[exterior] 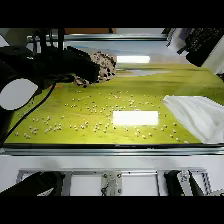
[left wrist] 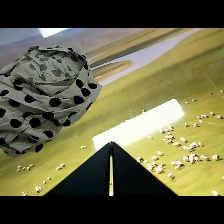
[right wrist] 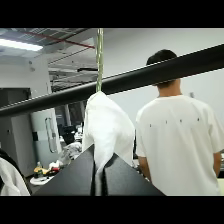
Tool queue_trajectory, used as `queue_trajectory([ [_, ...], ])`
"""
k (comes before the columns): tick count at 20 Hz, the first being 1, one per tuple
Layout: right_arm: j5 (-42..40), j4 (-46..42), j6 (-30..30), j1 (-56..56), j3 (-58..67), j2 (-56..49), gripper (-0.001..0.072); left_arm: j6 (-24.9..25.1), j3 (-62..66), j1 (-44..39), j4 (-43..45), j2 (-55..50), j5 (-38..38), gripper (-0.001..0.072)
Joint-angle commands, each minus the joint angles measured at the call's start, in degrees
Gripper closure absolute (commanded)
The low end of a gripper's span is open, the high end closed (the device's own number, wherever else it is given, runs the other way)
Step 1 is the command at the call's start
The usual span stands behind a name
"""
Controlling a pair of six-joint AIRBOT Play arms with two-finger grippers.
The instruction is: Fold the clothes and pants, and hang the long-sleeved shirts on hangers.
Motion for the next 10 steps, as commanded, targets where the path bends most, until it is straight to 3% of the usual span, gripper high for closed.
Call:
queue_trajectory([
  [1,-1.99,-0.37,0.02,-0.42,0.17,-1.11,0.0708,-0.02,0.0,0.04,0.04,-0.07,-0.02,0.0698],
  [10,2.64,-0.37,0.04,-1.88,0.0,-4.35,0.0708,-0.04,0.0,0.04,-0.07,-0.09,0.0,0.0698],
])
